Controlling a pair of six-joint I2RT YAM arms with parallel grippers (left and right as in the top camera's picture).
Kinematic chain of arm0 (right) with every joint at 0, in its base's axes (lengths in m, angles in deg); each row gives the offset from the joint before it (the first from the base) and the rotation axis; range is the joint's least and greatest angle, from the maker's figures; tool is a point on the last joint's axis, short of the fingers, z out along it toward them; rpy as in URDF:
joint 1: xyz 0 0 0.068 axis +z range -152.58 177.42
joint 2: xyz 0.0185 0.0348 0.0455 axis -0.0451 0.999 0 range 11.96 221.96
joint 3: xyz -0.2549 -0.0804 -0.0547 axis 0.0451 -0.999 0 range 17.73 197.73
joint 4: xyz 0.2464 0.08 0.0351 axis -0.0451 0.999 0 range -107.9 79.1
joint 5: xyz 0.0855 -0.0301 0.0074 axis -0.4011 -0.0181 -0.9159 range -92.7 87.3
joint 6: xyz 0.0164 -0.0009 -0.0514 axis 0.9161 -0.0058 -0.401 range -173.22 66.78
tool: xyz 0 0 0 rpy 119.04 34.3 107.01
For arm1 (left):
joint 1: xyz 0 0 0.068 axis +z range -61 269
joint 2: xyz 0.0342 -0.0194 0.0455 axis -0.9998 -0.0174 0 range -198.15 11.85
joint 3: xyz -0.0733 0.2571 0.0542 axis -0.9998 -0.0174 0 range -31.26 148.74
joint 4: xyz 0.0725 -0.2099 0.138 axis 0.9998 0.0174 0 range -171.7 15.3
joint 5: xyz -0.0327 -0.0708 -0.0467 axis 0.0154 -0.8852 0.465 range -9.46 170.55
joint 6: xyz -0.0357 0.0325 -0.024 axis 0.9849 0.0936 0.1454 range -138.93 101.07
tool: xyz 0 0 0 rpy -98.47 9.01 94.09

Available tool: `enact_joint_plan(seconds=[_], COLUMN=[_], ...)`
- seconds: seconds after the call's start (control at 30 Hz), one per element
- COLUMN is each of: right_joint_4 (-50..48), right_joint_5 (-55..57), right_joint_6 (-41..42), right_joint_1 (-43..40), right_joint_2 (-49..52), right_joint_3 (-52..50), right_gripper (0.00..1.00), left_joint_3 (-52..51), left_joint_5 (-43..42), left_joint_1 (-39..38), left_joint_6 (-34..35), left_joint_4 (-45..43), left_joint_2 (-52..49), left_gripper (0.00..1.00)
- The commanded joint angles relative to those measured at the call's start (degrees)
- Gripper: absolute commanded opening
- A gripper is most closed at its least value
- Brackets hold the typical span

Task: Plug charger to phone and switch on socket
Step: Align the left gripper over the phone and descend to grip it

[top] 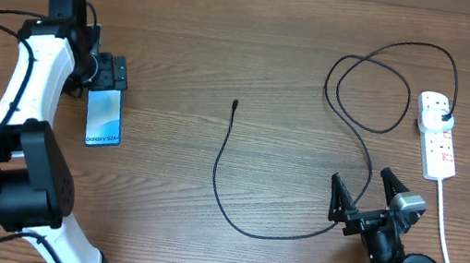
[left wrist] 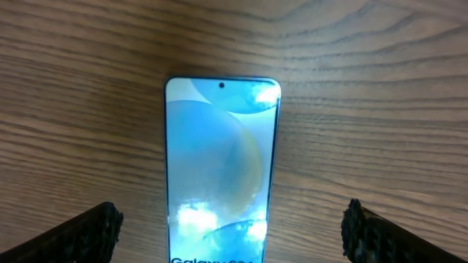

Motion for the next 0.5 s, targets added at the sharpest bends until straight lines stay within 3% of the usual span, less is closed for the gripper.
enact_joint_plan(seconds=[0.0,0.47], right_joint_4=[-0.35,-0.35], right_joint_5=[-0.28,-0.28], right_joint_6=[-0.07,-0.09], right_joint_1=[-0.24,-0.24], right_joint_2=[-0.68,-0.68], right_joint_3=[-0.59,-0.59], right_gripper=[1.0,1.0], left_joint_3=[-0.46,-0.46], left_joint_5=[0.57,0.81], left_joint_1=[0.26,0.24], left_joint_6=[-1.46,-1.75], left_joint_4=[0.09,0.31], left_joint_2=[-4.68,-10.69], left_gripper=[0.99,0.96])
